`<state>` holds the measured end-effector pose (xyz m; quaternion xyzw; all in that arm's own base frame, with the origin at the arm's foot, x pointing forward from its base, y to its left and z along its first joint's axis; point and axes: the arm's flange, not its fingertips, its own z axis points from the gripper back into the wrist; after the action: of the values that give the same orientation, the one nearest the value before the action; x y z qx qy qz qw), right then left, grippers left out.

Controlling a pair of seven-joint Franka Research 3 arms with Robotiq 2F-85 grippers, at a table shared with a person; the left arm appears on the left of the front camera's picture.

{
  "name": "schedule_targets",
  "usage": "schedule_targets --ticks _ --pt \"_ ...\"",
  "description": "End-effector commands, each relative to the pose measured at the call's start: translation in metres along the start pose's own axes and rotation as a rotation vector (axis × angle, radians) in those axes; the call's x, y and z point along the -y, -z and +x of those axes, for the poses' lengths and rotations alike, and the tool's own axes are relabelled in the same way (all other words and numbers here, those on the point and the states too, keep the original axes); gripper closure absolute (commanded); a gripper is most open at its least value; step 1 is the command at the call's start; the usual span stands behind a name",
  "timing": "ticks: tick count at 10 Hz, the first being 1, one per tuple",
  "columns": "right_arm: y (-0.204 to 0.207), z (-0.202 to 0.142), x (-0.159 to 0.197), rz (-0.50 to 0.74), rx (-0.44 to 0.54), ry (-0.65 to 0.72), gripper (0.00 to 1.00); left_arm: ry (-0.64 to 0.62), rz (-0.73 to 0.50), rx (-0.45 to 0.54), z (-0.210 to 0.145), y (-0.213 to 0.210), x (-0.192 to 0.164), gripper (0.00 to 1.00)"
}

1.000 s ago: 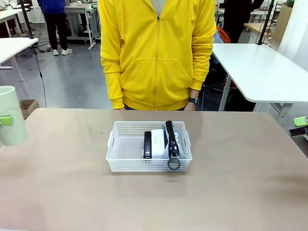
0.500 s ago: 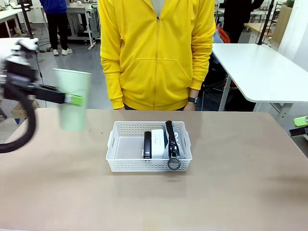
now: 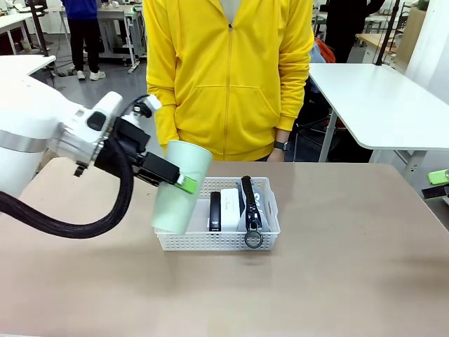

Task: Efficiently arrange items inside the basket to fit them all.
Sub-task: Pick up the Reusable plastic cup and place it inside the Organizing basket.

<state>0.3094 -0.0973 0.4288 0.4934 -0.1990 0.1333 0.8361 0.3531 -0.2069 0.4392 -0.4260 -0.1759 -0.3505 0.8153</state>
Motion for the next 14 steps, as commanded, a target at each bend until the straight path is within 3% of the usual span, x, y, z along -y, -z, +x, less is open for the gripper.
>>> schedule_targets --ticks 1,2,6,7,10,14 --pt "-0.001 0.003 -0.004 0.013 0.015 0.017 0.0 0.042 -0.031 0.001 0.022 -0.016 0.004 0.14" --pt "-0.001 0.003 -0.004 0.013 0.015 0.017 0.0 0.0 0.0 0.0 0.0 0.0 0.0 0.14" --pt "-0.001 0.003 -0.004 0.013 0.015 0.017 0.0 0.006 -0.004 -0.012 0.004 0.001 -0.001 0.14" --pt "-0.001 0.003 -0.004 0.013 0.015 0.017 0.0 -0.157 -0.043 -0.058 0.011 0.008 0.002 0.14" --pt "-0.001 0.003 -0.004 0.013 0.015 0.017 0.0 -0.403 0.083 -0.12 0.052 0.014 -0.006 0.14" --pt "-0.001 0.003 -0.004 0.013 0.015 0.017 0.0 -0.693 0.394 -0.103 0.084 0.029 -0.037 0.14"
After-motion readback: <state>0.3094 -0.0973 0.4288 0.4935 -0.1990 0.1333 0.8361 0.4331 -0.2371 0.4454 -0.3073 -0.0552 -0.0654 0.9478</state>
